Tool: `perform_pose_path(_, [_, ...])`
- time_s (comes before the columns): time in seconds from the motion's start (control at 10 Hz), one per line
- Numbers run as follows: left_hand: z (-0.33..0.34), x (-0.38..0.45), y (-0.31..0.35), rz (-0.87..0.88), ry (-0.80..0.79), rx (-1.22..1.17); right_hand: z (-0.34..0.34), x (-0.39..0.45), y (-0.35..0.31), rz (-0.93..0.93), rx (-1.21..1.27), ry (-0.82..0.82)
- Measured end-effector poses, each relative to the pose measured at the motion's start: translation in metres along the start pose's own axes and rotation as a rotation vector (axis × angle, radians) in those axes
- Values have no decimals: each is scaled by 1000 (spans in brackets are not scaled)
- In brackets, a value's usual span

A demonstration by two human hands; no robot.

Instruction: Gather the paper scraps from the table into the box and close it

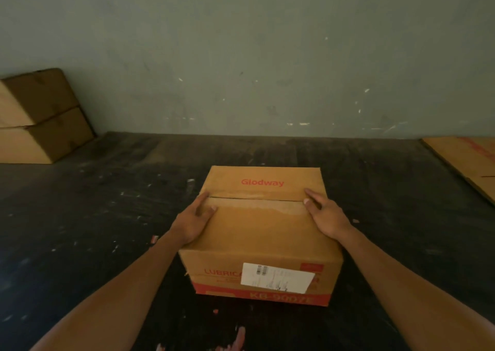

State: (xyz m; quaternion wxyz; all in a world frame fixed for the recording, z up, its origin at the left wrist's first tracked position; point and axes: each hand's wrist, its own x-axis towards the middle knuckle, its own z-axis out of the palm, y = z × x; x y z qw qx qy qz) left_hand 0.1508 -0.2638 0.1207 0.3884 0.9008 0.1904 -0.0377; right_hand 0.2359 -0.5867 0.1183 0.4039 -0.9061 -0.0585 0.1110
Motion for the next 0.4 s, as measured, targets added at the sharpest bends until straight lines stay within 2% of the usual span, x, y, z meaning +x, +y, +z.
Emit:
perform_pose_path(0.2, [-5, -5, -3, 52, -13, 24, 4, -24, -12, 75, -149, 4])
perform_pose_path(0.3, [-7, -9, 2, 137, 46, 134, 5, -37, -19, 93, -320, 96])
perform_pose_path(0.4, [-2, -34, -6, 245, 268, 161, 26, -73, -14, -43, -532, 259])
